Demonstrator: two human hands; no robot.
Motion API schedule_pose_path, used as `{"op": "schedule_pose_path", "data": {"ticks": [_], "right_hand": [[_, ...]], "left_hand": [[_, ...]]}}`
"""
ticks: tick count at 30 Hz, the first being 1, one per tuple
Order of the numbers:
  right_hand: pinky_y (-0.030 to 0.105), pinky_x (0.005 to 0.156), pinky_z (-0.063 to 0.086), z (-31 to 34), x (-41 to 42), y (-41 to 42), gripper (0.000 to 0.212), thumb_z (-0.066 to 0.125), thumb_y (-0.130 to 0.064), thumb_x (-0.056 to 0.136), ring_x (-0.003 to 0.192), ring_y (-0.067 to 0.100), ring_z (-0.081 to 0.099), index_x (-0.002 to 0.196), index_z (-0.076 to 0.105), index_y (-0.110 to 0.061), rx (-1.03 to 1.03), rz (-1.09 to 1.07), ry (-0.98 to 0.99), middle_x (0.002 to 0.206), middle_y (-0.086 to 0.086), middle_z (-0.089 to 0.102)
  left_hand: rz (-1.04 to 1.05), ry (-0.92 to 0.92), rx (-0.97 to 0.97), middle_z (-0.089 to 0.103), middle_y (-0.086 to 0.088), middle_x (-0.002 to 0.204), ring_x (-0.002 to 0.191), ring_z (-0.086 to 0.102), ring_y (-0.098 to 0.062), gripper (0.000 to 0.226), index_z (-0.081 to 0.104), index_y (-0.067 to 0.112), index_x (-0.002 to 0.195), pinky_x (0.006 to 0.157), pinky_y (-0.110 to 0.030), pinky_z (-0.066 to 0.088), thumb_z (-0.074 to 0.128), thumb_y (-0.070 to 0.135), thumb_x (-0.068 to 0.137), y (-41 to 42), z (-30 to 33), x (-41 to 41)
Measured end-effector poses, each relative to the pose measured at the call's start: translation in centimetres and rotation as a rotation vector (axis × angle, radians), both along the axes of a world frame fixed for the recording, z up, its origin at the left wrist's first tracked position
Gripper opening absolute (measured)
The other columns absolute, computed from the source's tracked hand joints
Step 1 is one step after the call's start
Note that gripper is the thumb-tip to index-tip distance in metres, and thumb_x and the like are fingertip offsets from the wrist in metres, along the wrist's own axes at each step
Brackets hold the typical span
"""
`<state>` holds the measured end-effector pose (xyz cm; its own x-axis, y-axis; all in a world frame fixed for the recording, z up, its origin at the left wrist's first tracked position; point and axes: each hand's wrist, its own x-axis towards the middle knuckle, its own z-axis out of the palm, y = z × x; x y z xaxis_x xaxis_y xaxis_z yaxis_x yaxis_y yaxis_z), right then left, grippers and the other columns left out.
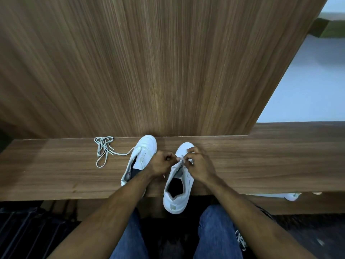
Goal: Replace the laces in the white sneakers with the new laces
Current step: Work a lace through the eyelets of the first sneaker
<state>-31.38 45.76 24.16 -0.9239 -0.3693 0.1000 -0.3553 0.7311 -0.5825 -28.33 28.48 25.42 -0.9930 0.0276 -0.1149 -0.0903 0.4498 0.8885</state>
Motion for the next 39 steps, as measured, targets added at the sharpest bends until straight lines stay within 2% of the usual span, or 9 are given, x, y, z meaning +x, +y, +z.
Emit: {"op": "schedule_pose_path", "data": {"ticks": [6,9,12,15,22,24,27,29,39], "right_hand": [[0.04,0.1,0.043,-0.7,-2.3,5.3,0.015,0.063,-0.02,0.085,0.119,0.025,0.051,0.091,0.075,-0.026,0.077,-0.273,-0.085,0.12,0.001,0.058],[0.04,0.106,0.037,-1.2,-1.3,5.6,0.03,0.06,-0.027,0.088,0.127,0.024,0.042,0.117,0.065,-0.031,0.296,-0.213,-0.131,0.134,-0.001,0.046],[0.037,0.109,0.035,-1.2,0.2,3.4,0.051,0.063,-0.023,0.086,0.131,0.022,0.042,0.135,0.051,-0.027,0.185,-0.012,-0.073,0.142,0.0,0.044],[0.034,0.106,0.037,-1.4,1.8,0.7,0.049,0.059,-0.013,0.082,0.127,0.021,0.049,0.13,0.057,-0.02,0.045,0.196,-0.051,0.135,0.002,0.056],[0.035,0.084,0.046,-1.8,2.3,-1.3,0.033,0.045,-0.024,0.092,0.104,0.019,0.061,0.118,0.063,-0.034,0.069,0.035,0.01,0.109,-0.005,0.071],[0.034,0.082,0.048,-2.1,2.1,-1.0,0.03,0.044,-0.031,0.093,0.101,0.02,0.063,0.113,0.066,-0.034,0.05,-0.028,0.009,0.106,-0.007,0.072],[0.031,0.073,0.047,-2.3,1.8,0.0,0.02,0.053,-0.035,0.093,0.093,0.02,0.065,0.102,0.071,-0.033,0.028,-0.13,0.002,0.095,-0.006,0.073],[0.031,0.07,0.046,-2.5,1.7,0.5,0.016,0.056,-0.036,0.091,0.088,0.019,0.064,0.094,0.072,-0.031,0.029,-0.122,-0.024,0.088,-0.005,0.073],[0.033,0.072,0.05,-2.6,2.0,-0.8,0.021,0.05,-0.038,0.088,0.095,0.021,0.06,0.095,0.068,-0.028,0.187,-0.103,-0.01,0.095,-0.004,0.069]], "left_hand": [[0.051,-0.03,-0.207,0.063,0.009,0.059,0.06,0.057,-0.004,0.024,0.068,0.021,0.068,0.063,-0.027,0.047,0.066,0.033,0.088,-3.4,-1.8,0.9],[0.086,-0.048,-0.211,0.068,0.005,0.066,0.067,0.06,-0.01,0.025,0.07,0.019,0.07,0.071,-0.032,0.05,0.067,0.038,0.086,-3.4,-3.3,1.5],[0.102,-0.02,-0.176,0.057,0.008,0.053,0.056,0.05,-0.009,0.032,0.064,0.021,0.061,0.061,-0.028,0.046,0.067,0.041,0.085,-1.9,-3.8,1.3],[0.035,0.049,-0.146,0.051,0.009,0.051,0.052,0.042,-0.002,0.032,0.062,0.018,0.06,0.056,-0.027,0.039,0.066,0.032,0.088,-0.2,-3.2,1.3],[0.211,0.047,-0.081,0.064,0.018,0.064,0.065,0.058,0.008,0.022,0.062,0.034,0.067,0.064,-0.013,0.043,0.066,0.027,0.088,1.2,-3.7,1.8],[0.248,0.037,-0.068,0.061,0.018,0.059,0.065,0.057,0.003,0.027,0.057,0.035,0.062,0.064,-0.018,0.043,0.064,0.039,0.088,1.4,-4.5,2.2],[0.216,-0.044,-0.111,0.071,0.01,0.08,0.083,0.066,-0.011,0.018,0.066,0.042,0.08,0.078,-0.032,0.052,0.061,0.059,0.077,1.1,-5.6,2.6],[0.203,-0.079,-0.202,0.073,0.003,0.091,0.09,0.066,-0.017,0.02,0.07,0.034,0.093,0.082,-0.035,0.053,0.064,0.049,0.08,1.2,-5.7,2.6],[0.295,-0.143,-0.233,0.067,-0.012,0.084,0.086,0.063,-0.032,0.028,0.061,0.018,0.074,0.076,-0.04,0.052,0.052,0.04,0.089,1.4,-6.1,1.7]]}}
